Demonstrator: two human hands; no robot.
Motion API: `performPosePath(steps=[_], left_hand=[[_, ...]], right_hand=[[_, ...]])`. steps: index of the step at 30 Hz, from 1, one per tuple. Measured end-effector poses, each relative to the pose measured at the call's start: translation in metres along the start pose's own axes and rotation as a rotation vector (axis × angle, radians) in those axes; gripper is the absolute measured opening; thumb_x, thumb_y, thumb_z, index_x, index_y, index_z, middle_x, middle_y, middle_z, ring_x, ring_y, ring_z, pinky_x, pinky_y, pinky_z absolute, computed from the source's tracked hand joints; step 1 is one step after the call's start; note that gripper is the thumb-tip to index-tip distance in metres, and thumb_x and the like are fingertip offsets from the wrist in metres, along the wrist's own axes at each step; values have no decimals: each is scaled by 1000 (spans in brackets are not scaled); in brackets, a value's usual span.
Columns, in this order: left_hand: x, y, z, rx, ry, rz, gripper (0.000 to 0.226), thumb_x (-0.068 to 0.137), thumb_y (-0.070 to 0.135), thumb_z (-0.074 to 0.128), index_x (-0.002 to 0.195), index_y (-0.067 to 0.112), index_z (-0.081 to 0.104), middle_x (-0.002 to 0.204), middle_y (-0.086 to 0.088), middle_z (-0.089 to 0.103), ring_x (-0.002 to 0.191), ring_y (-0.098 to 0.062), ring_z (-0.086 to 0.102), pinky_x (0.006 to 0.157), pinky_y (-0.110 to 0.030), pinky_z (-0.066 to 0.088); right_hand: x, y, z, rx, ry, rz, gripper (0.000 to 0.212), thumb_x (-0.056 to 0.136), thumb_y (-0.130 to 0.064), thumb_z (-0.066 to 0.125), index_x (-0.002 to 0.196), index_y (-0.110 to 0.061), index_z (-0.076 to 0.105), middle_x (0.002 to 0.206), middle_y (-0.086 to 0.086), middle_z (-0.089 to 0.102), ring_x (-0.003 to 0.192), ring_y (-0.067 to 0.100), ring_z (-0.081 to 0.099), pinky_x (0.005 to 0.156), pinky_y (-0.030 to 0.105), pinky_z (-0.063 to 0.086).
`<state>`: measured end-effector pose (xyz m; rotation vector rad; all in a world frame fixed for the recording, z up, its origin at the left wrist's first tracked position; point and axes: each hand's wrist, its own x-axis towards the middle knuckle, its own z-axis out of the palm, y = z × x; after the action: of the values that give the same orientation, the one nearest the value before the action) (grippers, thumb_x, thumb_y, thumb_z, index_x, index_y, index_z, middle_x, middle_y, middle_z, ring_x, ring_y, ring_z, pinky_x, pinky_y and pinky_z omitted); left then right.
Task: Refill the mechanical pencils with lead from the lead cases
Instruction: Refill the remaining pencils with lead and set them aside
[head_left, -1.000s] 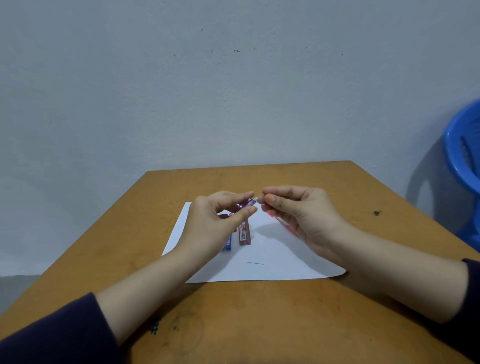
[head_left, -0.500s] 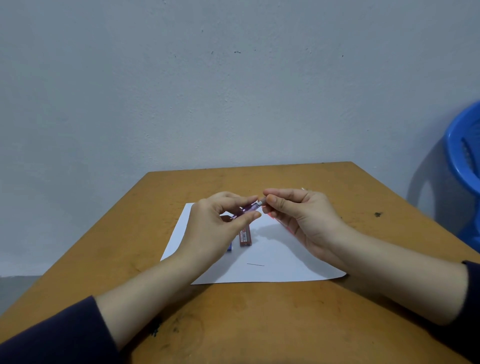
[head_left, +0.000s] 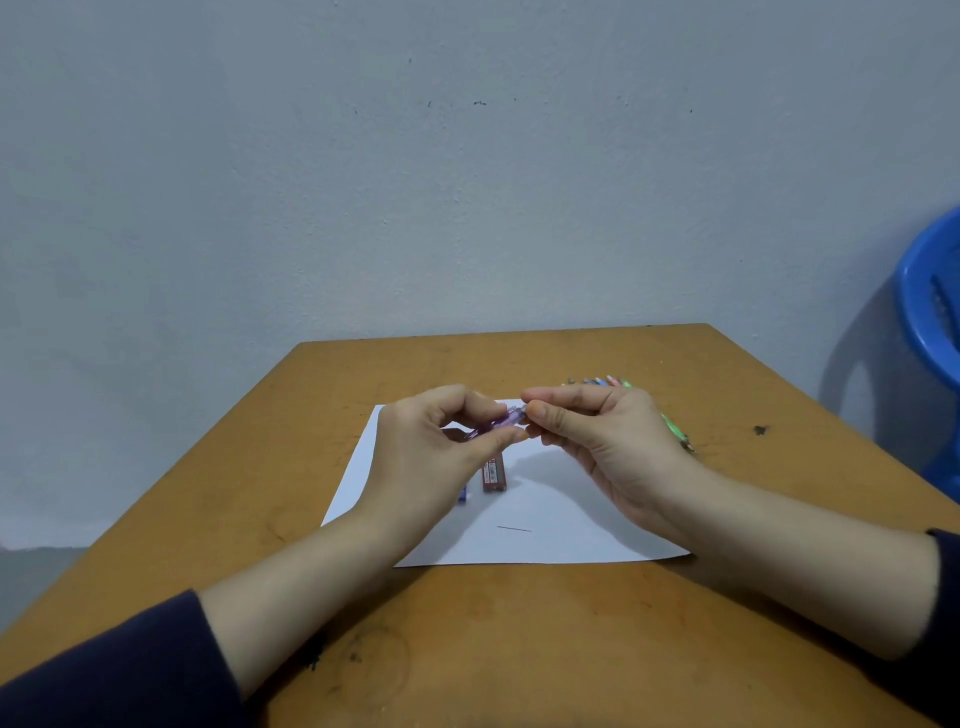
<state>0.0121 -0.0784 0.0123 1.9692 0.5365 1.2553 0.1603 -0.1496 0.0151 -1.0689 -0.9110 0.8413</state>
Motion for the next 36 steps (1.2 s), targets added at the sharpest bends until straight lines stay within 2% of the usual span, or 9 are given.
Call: performPosePath(steps=[5, 10, 14, 17, 21, 24, 27, 31, 36], left_hand=[[-1, 4, 2, 46, 2, 41, 25, 72, 4, 81, 81, 26, 72, 83, 9, 72, 81, -5, 67, 68, -23, 56], [0, 6, 1, 94, -31, -109, 37, 79, 5, 75, 93, 39, 70, 85, 19, 72, 77, -4, 68, 70, -23, 57], [2, 9, 1, 16, -104, -295, 21, 82, 5, 72, 100, 15, 75, 71, 2, 74, 64, -9, 70, 65, -21, 57], [-1, 15, 4, -129, -179, -446, 17, 83, 0, 69, 99, 1, 73, 65, -7, 71, 55, -16, 67, 51, -20, 52], [-6, 18, 9, -322, -261, -646, 12, 82, -1, 69, 94, -3, 69, 77, -15, 71, 58, -22, 67, 50, -25, 54], [-8, 20, 14, -393, -316, -761, 10, 84, 5, 68, 89, -4, 69, 76, -15, 71, 58, -22, 68, 52, -25, 55], [-6, 23, 15, -478, -374, -940, 31, 91, 25, 61, 96, -5, 66, 79, -19, 71, 63, -25, 71, 55, -28, 58], [0, 25, 10, -628, -510, -1106, 59, 87, 47, 50, 97, -8, 66, 88, -27, 70, 71, -34, 71, 62, -35, 61], [-2, 22, 9, -659, -693, -1121, 78, 77, 59, 46, 105, -11, 64, 99, -32, 67, 83, -40, 70, 72, -41, 59]], right_hand=[[1, -1, 0, 16, -31, 29, 16, 72, -4, 69, 88, -2, 71, 78, 7, 71, 70, 13, 63, 66, 17, 51], [10, -17, -6, 203, 47, 59, 9, 90, -2, 55, 91, -4, 64, 81, 13, 68, 69, 15, 64, 70, 21, 53], [19, -28, -14, 306, 60, 106, 12, 98, -13, 46, 96, -11, 58, 88, 14, 71, 78, 20, 70, 81, 36, 54], [20, -27, -16, 379, 8, 220, 16, 101, -23, 41, 104, -21, 56, 90, 13, 71, 82, 25, 70, 87, 46, 50], [22, -17, -14, 564, -64, 359, 22, 101, -31, 39, 105, -20, 57, 72, 8, 59, 66, 22, 62, 79, 44, 53], [22, -15, -12, 667, -75, 403, 38, 100, -39, 33, 90, -10, 54, 62, 3, 41, 54, 17, 41, 72, 32, 40], [22, -16, -13, 704, -74, 404, 52, 97, -50, 29, 67, -12, 45, 56, 1, 29, 50, 15, 27, 58, 26, 30], [21, -21, -18, 715, -23, 419, 48, 92, -48, 35, 55, -17, 31, 49, -3, 20, 41, 14, 19, 43, 22, 21], [19, -23, -23, 684, 84, 417, 51, 87, -46, 38, 47, -20, 22, 40, -4, 14, 32, 13, 13, 44, 20, 6]])
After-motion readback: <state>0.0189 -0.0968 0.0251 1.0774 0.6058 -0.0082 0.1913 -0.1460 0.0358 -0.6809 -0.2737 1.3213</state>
